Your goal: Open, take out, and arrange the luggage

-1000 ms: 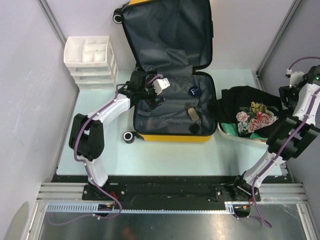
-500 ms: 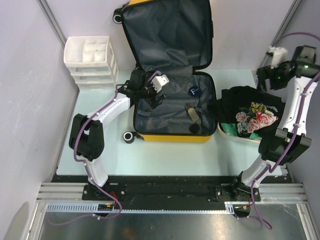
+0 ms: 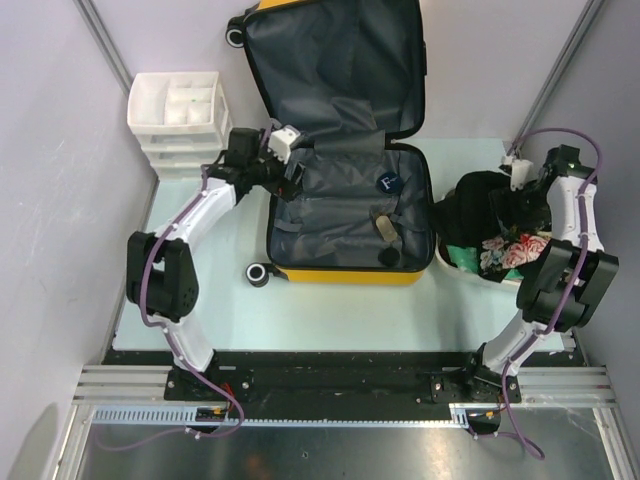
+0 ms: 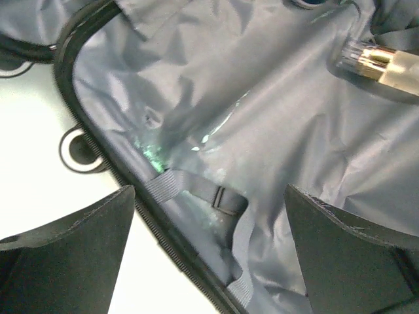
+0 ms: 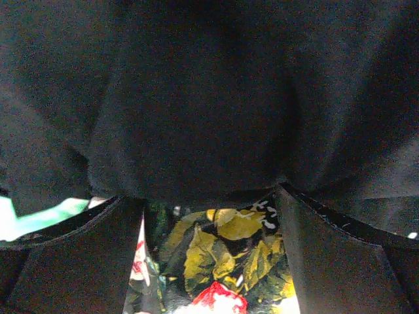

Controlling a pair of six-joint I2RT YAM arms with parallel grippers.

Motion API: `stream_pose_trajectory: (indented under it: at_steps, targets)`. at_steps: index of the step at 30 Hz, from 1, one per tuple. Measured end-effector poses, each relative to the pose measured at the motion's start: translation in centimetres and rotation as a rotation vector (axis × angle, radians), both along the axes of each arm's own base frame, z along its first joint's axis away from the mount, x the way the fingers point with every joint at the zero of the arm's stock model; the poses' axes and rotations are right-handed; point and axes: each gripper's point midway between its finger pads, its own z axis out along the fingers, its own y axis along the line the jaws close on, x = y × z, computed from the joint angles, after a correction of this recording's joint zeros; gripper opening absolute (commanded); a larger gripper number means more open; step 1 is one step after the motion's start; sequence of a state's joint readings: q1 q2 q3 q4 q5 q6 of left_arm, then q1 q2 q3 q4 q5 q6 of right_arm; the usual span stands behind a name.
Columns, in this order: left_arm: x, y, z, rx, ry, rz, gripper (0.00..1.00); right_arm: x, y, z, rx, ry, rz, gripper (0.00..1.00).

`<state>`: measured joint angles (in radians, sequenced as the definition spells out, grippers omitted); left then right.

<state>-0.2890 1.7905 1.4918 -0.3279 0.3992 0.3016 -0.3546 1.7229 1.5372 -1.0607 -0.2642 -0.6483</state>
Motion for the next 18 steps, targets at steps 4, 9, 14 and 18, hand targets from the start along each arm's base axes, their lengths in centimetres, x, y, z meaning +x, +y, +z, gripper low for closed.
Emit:
stream_pose_trajectory:
  at_steps: [4,9,14,18]
  targets:
    - [0.2,2.1,1.0,-0.024,0.004,0.061,1.0,1.0,-2.0,-0.1,-0.024,-0.005,-0.042,0.83]
    - [0.2,3.7,2.0,-0.082,0.026,0.108,1.0,2.3,-1.2,1.7,-0.048,-0.037,-0.01,0.83]
    - [0.2,6.2,2.3,-0.108,0.037,0.164,1.0,3.7,1.9,4.3,-0.047,-0.125,0.065,0.82]
    - [0.0,8.0,2.8,-0.134,0.049,0.22,1.0,4.5,6.2,7.4,-0.04,-0.24,0.156,0.81]
